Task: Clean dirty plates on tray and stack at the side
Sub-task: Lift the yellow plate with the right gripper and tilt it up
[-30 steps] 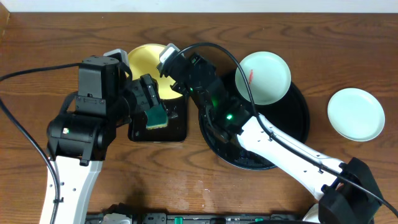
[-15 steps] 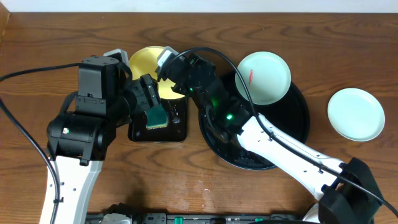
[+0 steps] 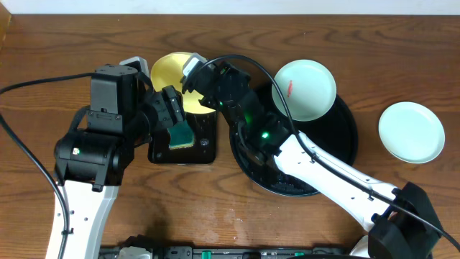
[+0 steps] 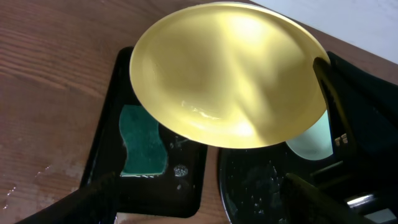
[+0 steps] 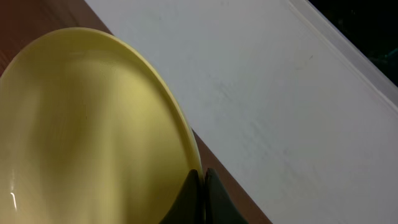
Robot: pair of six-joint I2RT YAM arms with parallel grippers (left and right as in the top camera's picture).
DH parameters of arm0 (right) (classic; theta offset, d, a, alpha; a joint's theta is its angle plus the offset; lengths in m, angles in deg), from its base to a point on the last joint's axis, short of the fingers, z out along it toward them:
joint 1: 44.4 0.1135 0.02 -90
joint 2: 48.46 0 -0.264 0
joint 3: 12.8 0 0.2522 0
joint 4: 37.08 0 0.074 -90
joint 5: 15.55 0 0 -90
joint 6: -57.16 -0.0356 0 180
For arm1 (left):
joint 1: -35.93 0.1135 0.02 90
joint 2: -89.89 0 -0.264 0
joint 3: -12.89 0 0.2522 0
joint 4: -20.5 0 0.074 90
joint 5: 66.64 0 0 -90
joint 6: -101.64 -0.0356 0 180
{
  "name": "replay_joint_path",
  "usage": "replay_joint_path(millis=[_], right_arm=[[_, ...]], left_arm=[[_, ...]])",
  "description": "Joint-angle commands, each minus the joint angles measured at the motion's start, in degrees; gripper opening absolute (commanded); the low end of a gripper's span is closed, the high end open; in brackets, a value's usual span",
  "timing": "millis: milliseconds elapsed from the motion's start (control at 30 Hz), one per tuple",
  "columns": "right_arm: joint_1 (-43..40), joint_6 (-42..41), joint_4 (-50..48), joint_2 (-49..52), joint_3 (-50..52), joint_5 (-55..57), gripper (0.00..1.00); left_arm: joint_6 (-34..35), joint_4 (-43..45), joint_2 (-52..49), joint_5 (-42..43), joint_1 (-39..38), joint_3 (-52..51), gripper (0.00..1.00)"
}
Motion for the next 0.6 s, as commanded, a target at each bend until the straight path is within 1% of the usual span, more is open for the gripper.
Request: replay_joint_path(millis=[0, 33, 67, 100, 133, 167, 200, 233, 267, 300, 333, 367, 400, 467, 500, 533, 567], right_arm=[[0.3, 3.1, 0.5, -1.4, -0.7, 1.6, 0.01], [0.2, 5.9, -0.2, -1.4, -0.7, 5.4, 0.01], [-0.1, 4.2, -2.6, -1.4, -0.7, 10.8, 0.01], [-0.1, 0.5, -3.9, -1.4, -0.7, 11.7, 0.01], [-0.1, 0.1, -3.1, -1.4, -0.7, 8.7, 0.01], [0.1, 3.8, -1.5, -1.4, -0.7, 5.3, 0.01], [0.4, 8.4, -0.7, -1.4, -0.7, 5.6, 0.01], [0.6, 8.3, -1.3, -1.4, -0.7, 9.4, 0.01], [0.6, 5.0, -1.8, -1.4, -0.7, 11.4, 0.01], [0.6, 0.6, -1.5, -1.4, -0.7, 11.0, 0.01], [0.9, 0.9, -0.1, -1.4, -0.7, 7.9, 0.01], [1.2, 3.9, 0.7, -1.4, -0.7, 6.6, 0.01], [1.3, 5.0, 0.6, -1.4, -0.7, 8.2, 0.01], [1.1, -1.2, -0.1, -1.4, -0.7, 9.7, 0.01], [1.3, -0.6, 0.5, -1.4, -0.7, 7.7, 0.01], [1.5, 1.8, 1.2, -1.4, -0.7, 6.7, 0.01], [1.6, 3.0, 1.3, -1.4, -0.7, 7.2, 0.01]], left_arm=[[-0.6, 0.0, 0.0, 0.3, 0.1, 1.0, 0.83], [-0.6, 0.0, 0.0, 0.3, 0.1, 1.0, 0.83], [-0.6, 0.0, 0.0, 0.3, 0.1, 1.0, 0.83], [-0.6, 0.0, 0.0, 0.3, 0.1, 1.0, 0.83], [-0.6, 0.0, 0.0, 0.3, 0.1, 1.0, 0.83], [-0.6, 0.0, 0.0, 0.3, 0.1, 1.0, 0.83], [-0.6, 0.0, 0.0, 0.3, 0.1, 1.0, 0.83], [-0.6, 0.0, 0.0, 0.3, 0.1, 1.0, 0.83], [-0.6, 0.0, 0.0, 0.3, 0.1, 1.0, 0.83], [-0.6, 0.0, 0.0, 0.3, 0.1, 1.0, 0.83], [-0.6, 0.0, 0.0, 0.3, 0.1, 1.0, 0.83], [-0.6, 0.0, 0.0, 0.3, 0.1, 1.0, 0.83], [-0.6, 0.0, 0.0, 0.3, 0.1, 1.0, 0.83], [-0.6, 0.0, 0.0, 0.3, 0.1, 1.0, 0.83], [-0.6, 0.0, 0.0, 0.3, 0.1, 1.0, 0.83], [-0.6, 0.0, 0.0, 0.3, 0.1, 1.0, 0.83], [-0.6, 0.0, 0.0, 0.3, 0.1, 1.0, 0.83]])
